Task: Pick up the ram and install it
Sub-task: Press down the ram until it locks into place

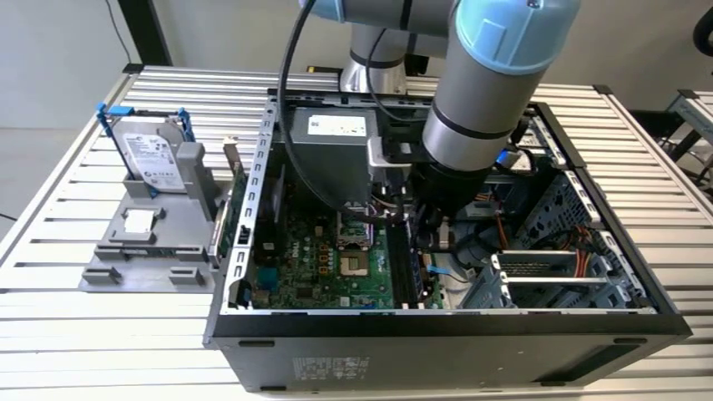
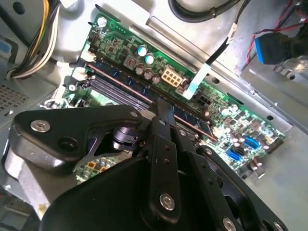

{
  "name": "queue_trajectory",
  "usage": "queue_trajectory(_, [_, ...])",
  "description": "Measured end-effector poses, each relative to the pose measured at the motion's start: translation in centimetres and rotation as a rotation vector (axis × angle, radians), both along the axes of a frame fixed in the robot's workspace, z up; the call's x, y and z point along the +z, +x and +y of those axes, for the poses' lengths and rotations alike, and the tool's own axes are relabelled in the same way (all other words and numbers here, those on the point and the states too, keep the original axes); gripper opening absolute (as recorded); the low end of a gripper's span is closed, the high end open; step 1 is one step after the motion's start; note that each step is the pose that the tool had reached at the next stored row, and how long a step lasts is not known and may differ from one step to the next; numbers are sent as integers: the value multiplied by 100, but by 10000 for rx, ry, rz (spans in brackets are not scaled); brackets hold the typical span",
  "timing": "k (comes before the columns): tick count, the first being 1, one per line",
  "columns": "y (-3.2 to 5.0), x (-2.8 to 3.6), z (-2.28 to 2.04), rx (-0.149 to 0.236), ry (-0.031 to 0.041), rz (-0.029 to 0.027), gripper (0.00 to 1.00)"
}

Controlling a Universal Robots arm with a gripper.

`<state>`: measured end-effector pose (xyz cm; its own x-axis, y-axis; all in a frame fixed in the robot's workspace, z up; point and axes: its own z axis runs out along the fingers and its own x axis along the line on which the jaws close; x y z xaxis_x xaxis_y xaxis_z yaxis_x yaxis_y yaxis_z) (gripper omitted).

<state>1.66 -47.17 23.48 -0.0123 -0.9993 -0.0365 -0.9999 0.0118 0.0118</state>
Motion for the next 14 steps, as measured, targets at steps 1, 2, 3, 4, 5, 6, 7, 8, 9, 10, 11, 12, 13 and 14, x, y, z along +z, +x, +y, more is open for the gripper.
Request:
queue_trajectory(1, [-3, -18, -1, -50, 0, 0, 0])
queue_trajectory(2, [-5, -36, -2, -96, -2, 0, 0])
queue_trajectory(3, [-5, -54, -3, -145, -2, 0, 0])
queue_trajectory(4, [-6, -71, -3, -194, -2, 0, 0])
queue_trajectory(5, [-6, -79, -3, -221, -3, 0, 0])
queue_trajectory(6, [-6, -79, -3, -225, -3, 1, 0])
queue_trajectory(7, [-6, -79, -3, -225, -4, 0, 0])
queue_trajectory(8, [-6, -79, -3, -226, -4, 1, 0])
queue_trajectory(9, [-6, -87, -3, -226, -2, 0, 0])
queue_trajectory(10, [-6, -104, -4, -226, -6, 1, 0])
queue_trajectory(11, [-7, -118, -4, -225, -15, 4, 0])
queue_trajectory(12, [-7, -134, -5, -225, -22, 6, 0])
queue_trajectory(13, [-7, -155, -5, -226, -17, 5, 0])
queue_trajectory(14, [-7, -172, -5, -226, -19, 5, 0])
